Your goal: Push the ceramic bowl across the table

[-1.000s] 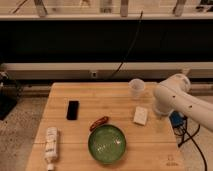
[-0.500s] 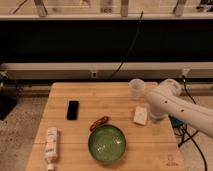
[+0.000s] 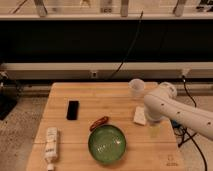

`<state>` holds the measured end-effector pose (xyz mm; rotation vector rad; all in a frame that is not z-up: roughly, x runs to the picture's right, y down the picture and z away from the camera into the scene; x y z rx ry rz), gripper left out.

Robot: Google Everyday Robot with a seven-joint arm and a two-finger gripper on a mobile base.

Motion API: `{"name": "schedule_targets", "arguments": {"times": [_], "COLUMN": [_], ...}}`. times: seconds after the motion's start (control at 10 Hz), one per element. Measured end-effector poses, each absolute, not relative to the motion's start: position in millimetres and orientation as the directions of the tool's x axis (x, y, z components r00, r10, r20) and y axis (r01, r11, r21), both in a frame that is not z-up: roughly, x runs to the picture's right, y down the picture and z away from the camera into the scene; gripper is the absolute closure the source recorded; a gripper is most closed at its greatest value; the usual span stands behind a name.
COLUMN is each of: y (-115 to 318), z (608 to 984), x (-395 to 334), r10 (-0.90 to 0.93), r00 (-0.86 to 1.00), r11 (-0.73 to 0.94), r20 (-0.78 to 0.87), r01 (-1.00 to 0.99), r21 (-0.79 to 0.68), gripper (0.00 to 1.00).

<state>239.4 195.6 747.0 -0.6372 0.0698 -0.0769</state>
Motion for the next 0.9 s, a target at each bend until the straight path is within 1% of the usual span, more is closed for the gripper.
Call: {"name": "schedule_targets", "arguments": {"times": [0.9], "y": [216.0], "z": [759.6], "x": [238.0], "r10": [-0.097], "r00": [0.995], "r11": [0.774], "r20": [-0.028], "r01": [0.058], "r21": [-0.631], "gripper": [0.2]}}
